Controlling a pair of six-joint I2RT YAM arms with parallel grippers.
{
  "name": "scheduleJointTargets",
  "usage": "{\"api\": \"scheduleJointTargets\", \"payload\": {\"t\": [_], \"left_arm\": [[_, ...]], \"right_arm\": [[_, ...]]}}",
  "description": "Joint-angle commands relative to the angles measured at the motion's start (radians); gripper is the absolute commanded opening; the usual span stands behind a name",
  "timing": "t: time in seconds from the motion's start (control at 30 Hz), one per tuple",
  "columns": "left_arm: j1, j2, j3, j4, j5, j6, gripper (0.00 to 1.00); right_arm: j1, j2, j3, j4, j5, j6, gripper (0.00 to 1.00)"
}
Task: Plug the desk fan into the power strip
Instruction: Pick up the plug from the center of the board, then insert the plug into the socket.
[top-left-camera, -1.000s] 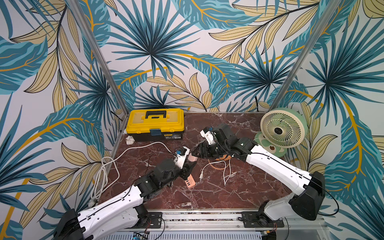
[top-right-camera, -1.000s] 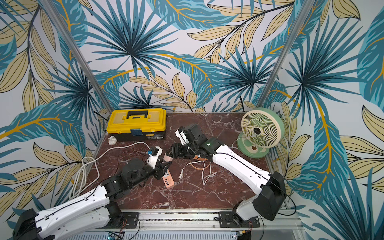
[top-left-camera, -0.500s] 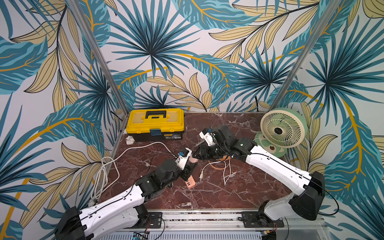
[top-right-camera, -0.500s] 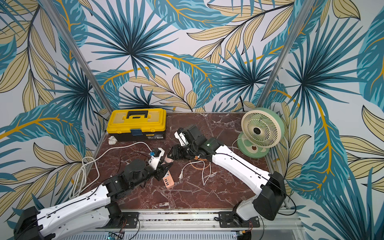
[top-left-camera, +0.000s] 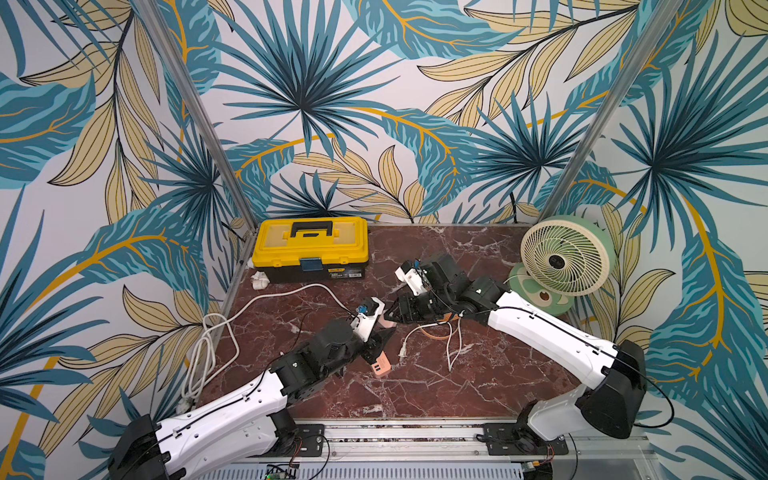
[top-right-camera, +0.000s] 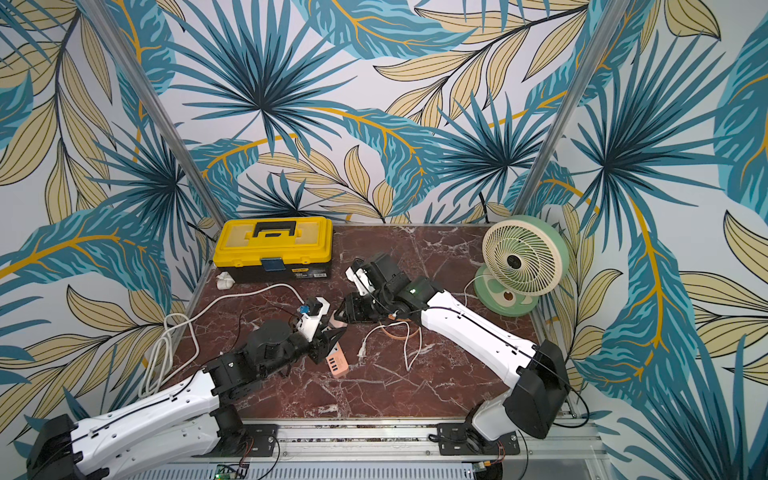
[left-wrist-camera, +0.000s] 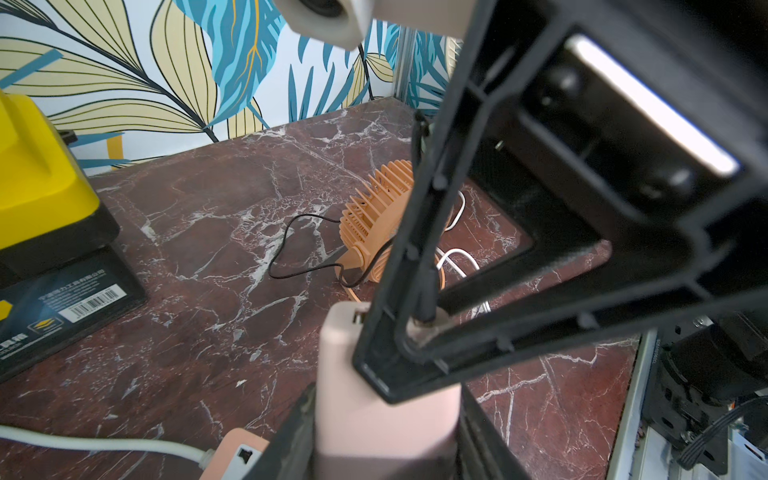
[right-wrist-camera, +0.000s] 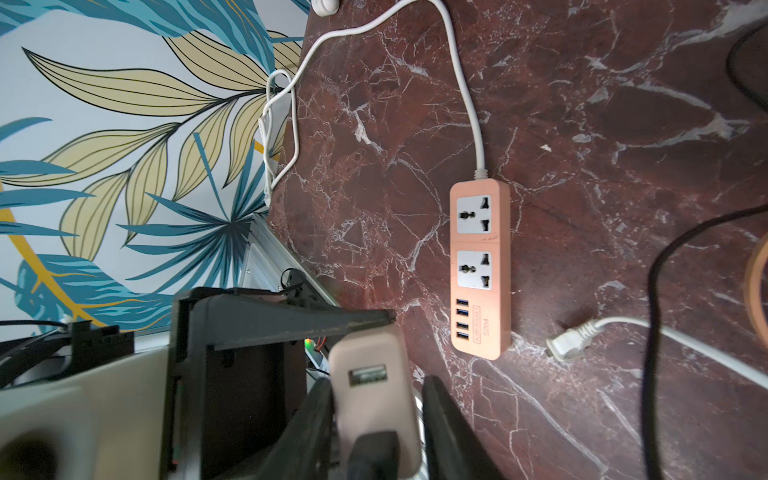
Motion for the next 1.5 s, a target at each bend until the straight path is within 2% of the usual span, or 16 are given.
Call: {"api": "scheduleJointTargets", "payload": {"t": [0.0,0.07,0.13,0.17,0.27,0.33,0.4,0.57,0.7,0.8,0.9,1.03,1.17,1.3,1.47], "left_arm": [[-0.004,-0.005,0.036,0.028,0.006,-0.002,0.00],[-0.004,-0.004,0.030,0.042,-0.006,-0.014,0.00],[-0.004,0.002,0.028,0.057,-0.014,-0.023,0.00],[-0.005,0.005,0.029,0.058,-0.023,-0.028,0.07],[-0.005,0.002,0.023,0.063,-0.070,-0.047,0.53],[-0.006,-0.014,0.006,0.073,-0.103,-0.069,0.72],[-0.004,-0.032,-0.003,0.072,-0.134,-0.104,0.83],[-0.006,-0.092,0.005,-0.049,-0.154,-0.222,1.00],[-0.004,-0.141,0.011,-0.238,-0.258,-0.371,1.00],[-0.004,-0.173,-0.023,-0.368,-0.305,-0.491,0.89],[-0.004,-0.179,-0.085,-0.431,-0.346,-0.692,0.82],[-0.005,-0.152,-0.196,-0.330,-0.291,-0.843,0.77],[-0.003,-0.104,-0.255,-0.213,-0.265,-0.910,0.69],[0.000,-0.099,-0.274,-0.170,-0.257,-0.932,0.60],[0.044,-0.104,-0.329,-0.090,-0.198,-0.974,0.59]], "right_arm": [[0.003,-0.015,-0.042,0.027,-0.015,0.001,0.32],[0.002,-0.018,-0.053,0.040,-0.021,0.005,0.29],[0.003,-0.018,-0.061,0.039,-0.023,0.007,0.20],[0.003,-0.019,-0.064,0.041,-0.021,0.008,0.16],[0.004,-0.031,-0.083,0.059,-0.025,0.017,0.03],[0.004,-0.038,-0.089,0.068,-0.019,0.017,0.00],[0.004,-0.044,-0.090,0.069,0.001,0.014,0.00],[-0.001,-0.044,-0.058,0.046,0.110,-0.018,0.00],[-0.002,-0.016,-0.051,0.089,0.214,-0.008,0.00],[-0.001,0.028,-0.040,0.114,0.309,-0.001,0.00],[0.006,0.068,-0.063,0.204,0.351,-0.007,0.00],[0.048,0.134,-0.061,0.262,0.456,-0.050,0.00],[0.111,0.174,-0.058,0.320,0.538,-0.125,0.00],[0.121,0.231,-0.056,0.380,0.486,-0.147,0.00],[0.128,0.292,-0.110,0.490,0.483,-0.154,0.00]]}}
